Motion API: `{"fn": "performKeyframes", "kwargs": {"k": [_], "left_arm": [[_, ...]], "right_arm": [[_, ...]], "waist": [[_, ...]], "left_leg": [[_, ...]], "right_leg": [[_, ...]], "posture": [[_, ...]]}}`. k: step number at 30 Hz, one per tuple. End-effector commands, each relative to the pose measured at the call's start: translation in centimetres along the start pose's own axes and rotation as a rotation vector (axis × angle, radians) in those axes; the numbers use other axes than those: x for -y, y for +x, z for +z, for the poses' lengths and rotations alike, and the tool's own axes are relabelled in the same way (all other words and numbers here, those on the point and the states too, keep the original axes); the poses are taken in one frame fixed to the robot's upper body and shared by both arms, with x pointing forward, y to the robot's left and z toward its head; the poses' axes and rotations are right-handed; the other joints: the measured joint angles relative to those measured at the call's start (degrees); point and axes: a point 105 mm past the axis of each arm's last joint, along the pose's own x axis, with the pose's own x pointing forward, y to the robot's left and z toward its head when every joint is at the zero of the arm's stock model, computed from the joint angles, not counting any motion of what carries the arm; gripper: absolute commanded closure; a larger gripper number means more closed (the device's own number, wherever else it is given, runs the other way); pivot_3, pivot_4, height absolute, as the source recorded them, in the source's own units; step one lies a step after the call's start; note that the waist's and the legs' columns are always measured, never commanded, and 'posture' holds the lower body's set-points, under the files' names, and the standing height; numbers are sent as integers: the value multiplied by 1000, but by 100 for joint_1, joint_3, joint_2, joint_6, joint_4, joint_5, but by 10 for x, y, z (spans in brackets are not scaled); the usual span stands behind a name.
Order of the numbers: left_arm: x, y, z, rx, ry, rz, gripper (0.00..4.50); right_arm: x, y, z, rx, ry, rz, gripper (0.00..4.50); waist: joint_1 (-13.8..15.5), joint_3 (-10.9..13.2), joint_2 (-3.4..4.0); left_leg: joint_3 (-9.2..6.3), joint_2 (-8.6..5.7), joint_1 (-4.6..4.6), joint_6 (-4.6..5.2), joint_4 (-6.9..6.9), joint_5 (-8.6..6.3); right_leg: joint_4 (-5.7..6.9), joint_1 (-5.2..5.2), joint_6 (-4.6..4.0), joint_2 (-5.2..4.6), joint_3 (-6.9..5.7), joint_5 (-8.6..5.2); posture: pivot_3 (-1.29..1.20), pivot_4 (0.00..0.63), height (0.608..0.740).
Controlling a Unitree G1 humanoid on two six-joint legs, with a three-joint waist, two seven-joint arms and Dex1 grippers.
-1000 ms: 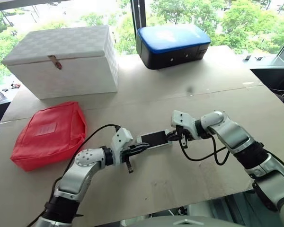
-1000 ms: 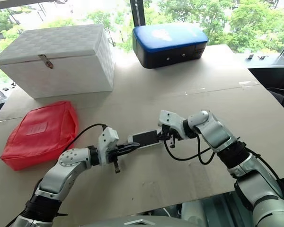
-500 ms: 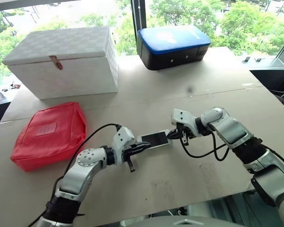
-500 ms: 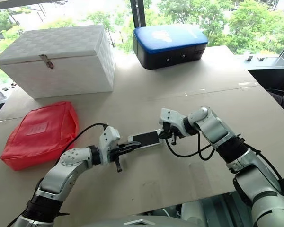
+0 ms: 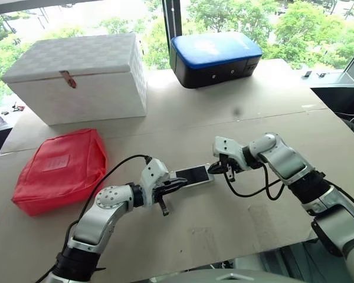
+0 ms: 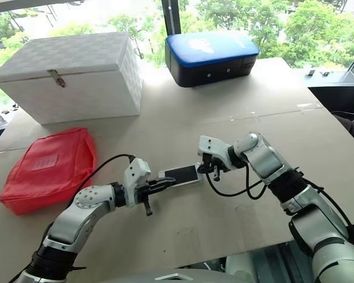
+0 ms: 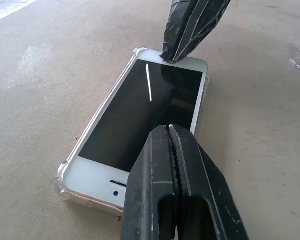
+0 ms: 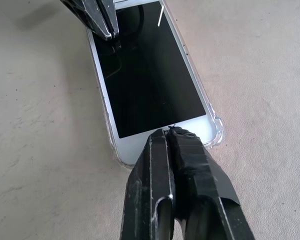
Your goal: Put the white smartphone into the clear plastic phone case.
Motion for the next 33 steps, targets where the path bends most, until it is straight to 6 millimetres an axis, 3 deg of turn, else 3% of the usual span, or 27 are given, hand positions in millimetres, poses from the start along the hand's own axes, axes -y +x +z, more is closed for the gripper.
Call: {"fn": "performKeyframes", "kwargs": {"k": [1,8,11,15,22,24,27,33], "left_arm": [[1,-1,1,-9,9,0,4473],[3,-3,1,-7,10,14,4473],[7,-4,1,-8,7,7,4473],[10,-4,3,-7,1,6,4473],[17,-9,5,-13,-19,11,4473],[19,-11,5,-17,-24,13,4473],[19,-12,6,-17,-27,20,4473],[15,-12,8,-16,-26,36,4473]], "right_arm": [[-51,37,-106,-376,198,174,4500],[-68,47,-121,-455,138,238,4500],[-74,50,-125,-478,119,261,4500],[-84,53,-135,-518,122,299,4500],[-130,56,-164,-614,136,450,4500],[-139,59,-171,-635,132,475,4500],[-143,62,-178,-658,121,483,4500],[-138,62,-194,-699,104,469,4500]], "waist": [[0,-9,0],[-28,-35,-2],[-37,-47,1],[-68,-84,9],[-79,-185,27],[-76,-193,27],[-95,-221,42],[-173,-238,52]], "left_leg": [[0,0,1,0,-4,0],[-1,1,61,-10,-50,-7],[-1,1,95,-18,-88,-12],[-1,1,105,-27,-102,-17],[-4,3,118,-34,-111,-39],[-5,3,182,-34,-123,-66],[-14,3,208,-33,-131,-110],[-14,3,300,-35,-151,-157]], "right_leg": [[-3,0,0,0,-3,0],[-45,56,8,-3,-18,-6],[-49,68,86,-13,-19,-56],[-47,68,87,-13,-20,-57],[-48,75,100,-15,-27,-68],[-49,136,131,-21,-26,-105],[-48,197,174,-22,-25,-182],[-51,272,193,-22,-16,-201]], "posture": [[0,150,740],[0,150,740],[0,150,740],[0,150,740],[0,150,740],[0,150,740],[0,150,740],[0,150,740]]}}
